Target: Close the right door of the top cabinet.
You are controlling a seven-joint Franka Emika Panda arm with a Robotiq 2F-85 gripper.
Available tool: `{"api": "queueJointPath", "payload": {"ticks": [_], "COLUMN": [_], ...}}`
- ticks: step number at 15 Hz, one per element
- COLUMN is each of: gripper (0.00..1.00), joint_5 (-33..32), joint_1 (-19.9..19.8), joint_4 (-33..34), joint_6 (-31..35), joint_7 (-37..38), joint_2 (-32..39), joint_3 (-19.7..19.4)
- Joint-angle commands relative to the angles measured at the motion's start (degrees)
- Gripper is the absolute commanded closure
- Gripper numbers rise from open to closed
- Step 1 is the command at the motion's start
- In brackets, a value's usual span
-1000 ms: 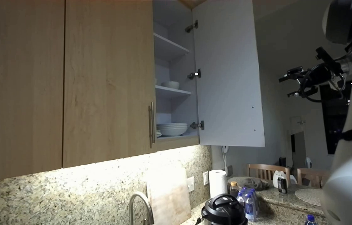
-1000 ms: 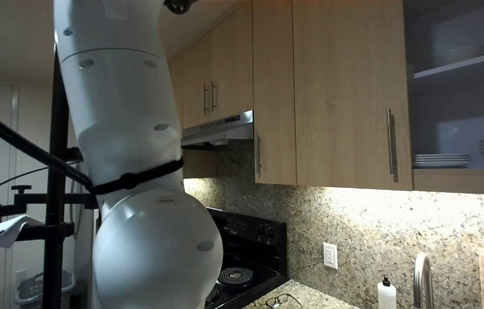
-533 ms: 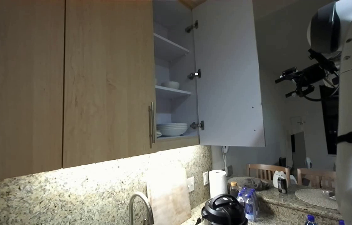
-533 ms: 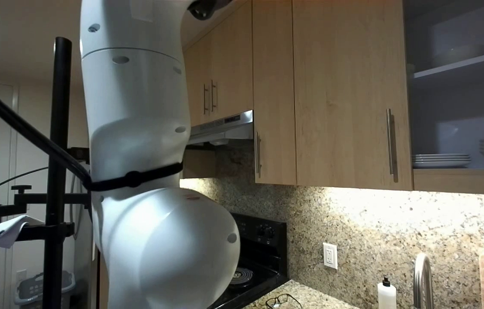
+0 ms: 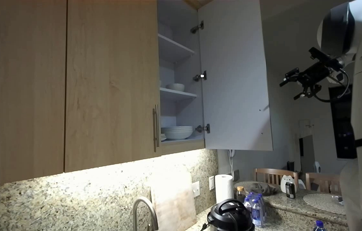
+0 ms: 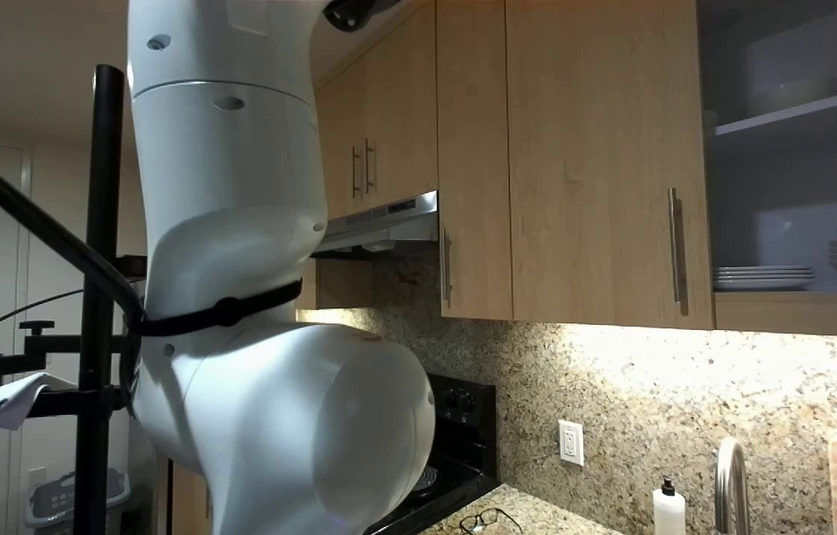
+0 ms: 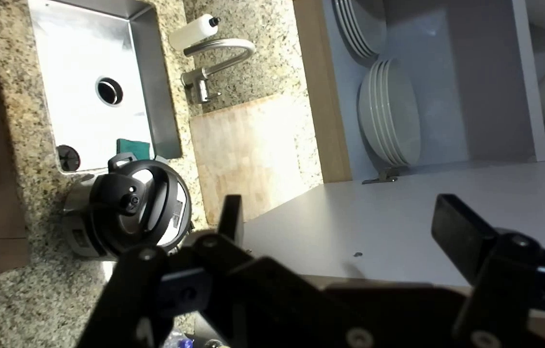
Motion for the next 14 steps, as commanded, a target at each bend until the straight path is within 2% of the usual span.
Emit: {"api": "queueJointPath", "payload": {"ticks": [1,5,6,8,9,14], "gripper": [0.0,0.0,0.0,0.0,0.0,0.0], "joint_5": [-6.81,-13.52,-18.23,-22.65,-21.7,-23.63], "joint_1": [6.61,12.66,9.55,11.08,7.68,8.81], "joint_4": [1.69,3.63,3.46,3.94,2.1,2.6], "joint_6": [1.96,4.13,6.76,8.44,8.5,9.04], "joint_7": [1.83,2.5,4.34,5.29,3.86,4.36], "joint_2": [-4.1,-6.62,-10.29,-12.12,-11.74,-13.69], "joint_3": [-3.51,-7.11,-0.5,0.35,3.0,3.32]}}
